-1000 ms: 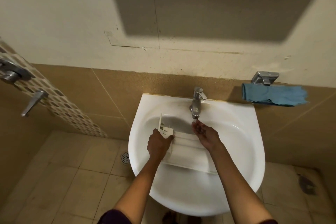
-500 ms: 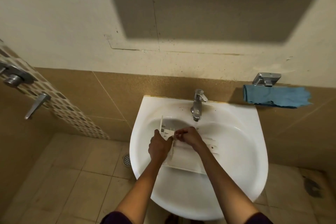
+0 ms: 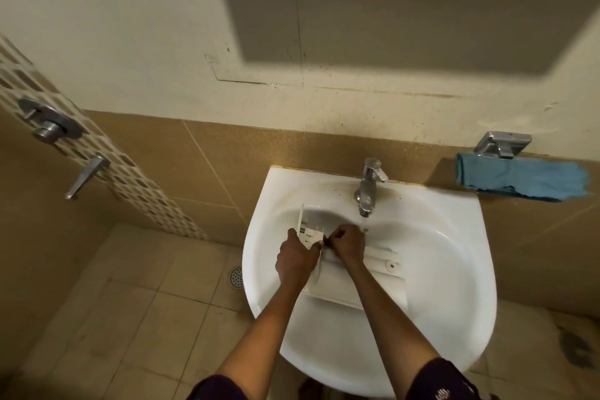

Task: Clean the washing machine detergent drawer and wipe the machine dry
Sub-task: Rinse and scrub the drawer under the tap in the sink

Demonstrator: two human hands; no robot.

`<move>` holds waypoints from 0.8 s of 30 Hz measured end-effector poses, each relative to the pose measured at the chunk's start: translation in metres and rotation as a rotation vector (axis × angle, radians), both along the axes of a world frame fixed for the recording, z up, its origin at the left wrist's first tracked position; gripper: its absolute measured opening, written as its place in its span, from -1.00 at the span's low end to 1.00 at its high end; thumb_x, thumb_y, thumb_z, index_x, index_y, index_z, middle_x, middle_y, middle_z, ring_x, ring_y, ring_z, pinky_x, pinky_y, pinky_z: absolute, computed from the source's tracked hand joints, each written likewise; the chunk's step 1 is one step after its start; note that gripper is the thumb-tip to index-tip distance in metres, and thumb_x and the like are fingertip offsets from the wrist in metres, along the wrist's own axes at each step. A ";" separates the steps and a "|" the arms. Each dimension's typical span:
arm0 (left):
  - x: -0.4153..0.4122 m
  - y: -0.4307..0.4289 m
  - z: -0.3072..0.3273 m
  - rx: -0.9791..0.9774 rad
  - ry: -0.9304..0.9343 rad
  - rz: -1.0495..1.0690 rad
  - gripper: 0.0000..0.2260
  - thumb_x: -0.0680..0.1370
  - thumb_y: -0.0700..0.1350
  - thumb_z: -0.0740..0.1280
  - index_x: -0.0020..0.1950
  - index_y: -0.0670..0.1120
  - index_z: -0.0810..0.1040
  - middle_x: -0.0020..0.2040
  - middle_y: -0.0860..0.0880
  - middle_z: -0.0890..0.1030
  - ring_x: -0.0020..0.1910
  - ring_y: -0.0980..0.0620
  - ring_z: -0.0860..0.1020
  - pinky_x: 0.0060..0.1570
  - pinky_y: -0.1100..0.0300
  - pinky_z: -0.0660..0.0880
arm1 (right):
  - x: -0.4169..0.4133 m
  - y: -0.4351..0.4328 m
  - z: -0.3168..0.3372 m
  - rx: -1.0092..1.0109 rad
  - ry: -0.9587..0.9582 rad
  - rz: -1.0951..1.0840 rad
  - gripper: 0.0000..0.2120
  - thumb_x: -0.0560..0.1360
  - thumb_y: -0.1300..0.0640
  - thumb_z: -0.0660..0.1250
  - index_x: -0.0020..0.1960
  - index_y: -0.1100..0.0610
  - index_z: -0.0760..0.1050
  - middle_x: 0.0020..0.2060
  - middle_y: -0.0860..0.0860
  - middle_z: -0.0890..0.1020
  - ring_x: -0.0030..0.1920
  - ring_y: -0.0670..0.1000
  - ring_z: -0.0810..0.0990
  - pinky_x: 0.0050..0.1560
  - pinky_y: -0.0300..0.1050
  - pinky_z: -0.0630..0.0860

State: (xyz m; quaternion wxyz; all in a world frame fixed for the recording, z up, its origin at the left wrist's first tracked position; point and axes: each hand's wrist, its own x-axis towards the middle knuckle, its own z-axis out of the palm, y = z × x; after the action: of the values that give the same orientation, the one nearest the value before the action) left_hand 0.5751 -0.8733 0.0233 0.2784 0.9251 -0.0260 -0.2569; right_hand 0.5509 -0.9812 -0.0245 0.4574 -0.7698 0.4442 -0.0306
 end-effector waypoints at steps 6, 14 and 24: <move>-0.002 0.000 -0.001 0.002 0.002 0.003 -0.50 0.47 0.15 0.34 0.25 -0.12 0.32 0.17 -0.14 0.53 0.16 -0.17 0.51 0.07 0.02 0.43 | -0.004 -0.008 0.007 0.001 0.117 0.165 -0.77 0.36 0.14 0.47 -0.34 0.11 0.43 -0.18 0.12 0.65 -0.15 0.07 0.57 -0.24 -0.25 0.31; -0.001 0.000 0.000 0.012 0.003 0.008 -0.49 0.46 0.16 0.35 0.25 -0.12 0.32 0.17 -0.14 0.53 0.16 -0.18 0.51 0.07 0.01 0.44 | -0.006 -0.014 0.006 -0.010 0.146 0.168 -0.56 0.28 -0.04 0.54 -0.47 0.07 0.30 -0.48 -0.03 0.42 -0.25 0.03 0.50 -0.22 -0.24 0.31; -0.008 -0.005 -0.001 0.056 0.045 -0.026 -0.46 0.49 0.19 0.30 0.29 -0.13 0.31 0.22 -0.15 0.51 0.22 -0.18 0.48 0.12 0.03 0.41 | -0.026 -0.023 -0.007 -0.093 0.095 0.151 -0.52 0.24 -0.06 0.57 -0.47 0.03 0.26 -0.33 0.06 0.49 -0.21 0.08 0.52 -0.26 -0.21 0.29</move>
State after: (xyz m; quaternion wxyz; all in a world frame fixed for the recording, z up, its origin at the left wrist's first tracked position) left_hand 0.5668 -0.8781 0.0218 0.2498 0.9260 -0.0247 -0.2820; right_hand 0.5252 -1.0044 -0.0316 0.4006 -0.8220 0.4042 0.0199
